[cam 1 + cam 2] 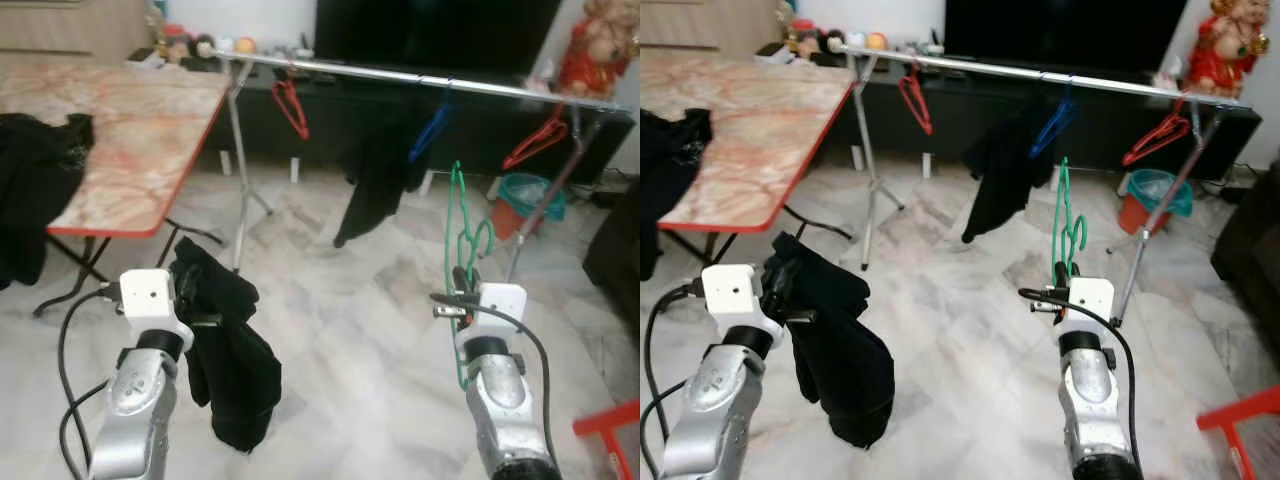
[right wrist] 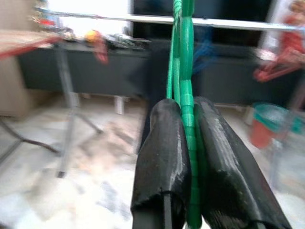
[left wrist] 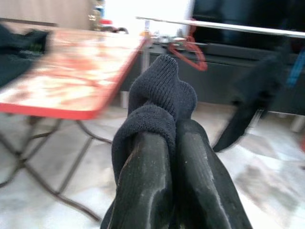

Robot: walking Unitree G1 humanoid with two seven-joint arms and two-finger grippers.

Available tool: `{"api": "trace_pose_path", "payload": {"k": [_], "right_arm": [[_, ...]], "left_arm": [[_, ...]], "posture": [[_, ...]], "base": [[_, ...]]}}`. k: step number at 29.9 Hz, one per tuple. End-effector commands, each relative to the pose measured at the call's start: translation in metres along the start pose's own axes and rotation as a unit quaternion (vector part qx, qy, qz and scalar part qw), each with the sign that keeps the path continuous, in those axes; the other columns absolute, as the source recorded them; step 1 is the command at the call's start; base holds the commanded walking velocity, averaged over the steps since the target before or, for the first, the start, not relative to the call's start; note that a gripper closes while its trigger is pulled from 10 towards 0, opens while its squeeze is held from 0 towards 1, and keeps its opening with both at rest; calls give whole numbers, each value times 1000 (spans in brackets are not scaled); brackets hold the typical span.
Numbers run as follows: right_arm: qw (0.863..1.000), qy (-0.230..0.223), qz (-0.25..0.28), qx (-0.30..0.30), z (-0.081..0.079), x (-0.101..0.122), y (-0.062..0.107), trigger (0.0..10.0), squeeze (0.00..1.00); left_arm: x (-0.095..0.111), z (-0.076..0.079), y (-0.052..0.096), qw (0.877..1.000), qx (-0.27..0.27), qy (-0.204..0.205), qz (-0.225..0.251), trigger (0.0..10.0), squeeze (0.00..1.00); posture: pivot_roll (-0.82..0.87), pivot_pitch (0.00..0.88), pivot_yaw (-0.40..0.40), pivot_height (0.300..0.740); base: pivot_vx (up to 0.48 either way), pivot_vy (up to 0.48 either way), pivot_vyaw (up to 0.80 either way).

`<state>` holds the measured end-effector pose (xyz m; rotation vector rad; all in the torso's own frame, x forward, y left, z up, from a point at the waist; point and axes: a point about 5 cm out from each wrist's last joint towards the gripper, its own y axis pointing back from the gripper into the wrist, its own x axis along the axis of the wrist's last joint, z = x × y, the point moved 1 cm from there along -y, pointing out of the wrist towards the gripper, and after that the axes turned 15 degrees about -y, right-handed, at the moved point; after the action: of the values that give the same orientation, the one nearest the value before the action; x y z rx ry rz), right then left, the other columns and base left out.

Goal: Hang hanger

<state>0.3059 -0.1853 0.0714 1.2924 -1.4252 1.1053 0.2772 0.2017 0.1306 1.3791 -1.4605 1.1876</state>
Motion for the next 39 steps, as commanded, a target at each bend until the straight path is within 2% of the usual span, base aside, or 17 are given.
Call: {"api": "trace_pose_path", "payload": {"k": [1, 17, 39], "right_arm": [[1000, -1, 8, 0, 0, 3, -1, 10000, 0], [1000, -3, -5, 3, -6, -4, -2, 10000, 0], [1000, -1, -10, 1, -5, -6, -5, 10000, 0]], "left_arm": [[11, -1, -2, 1000, 3, -5, 28, 10000, 0], [13, -2, -4, 999, 3, -7, 34, 10000, 0], [20, -2, -7, 999, 1, -13, 49, 10000, 0]], "posture": [[58, 0, -29, 740], [72, 0, -36, 740], [87, 0, -51, 740]], "base": [[0, 480, 0], [0, 480, 0], [0, 480, 0]]}}
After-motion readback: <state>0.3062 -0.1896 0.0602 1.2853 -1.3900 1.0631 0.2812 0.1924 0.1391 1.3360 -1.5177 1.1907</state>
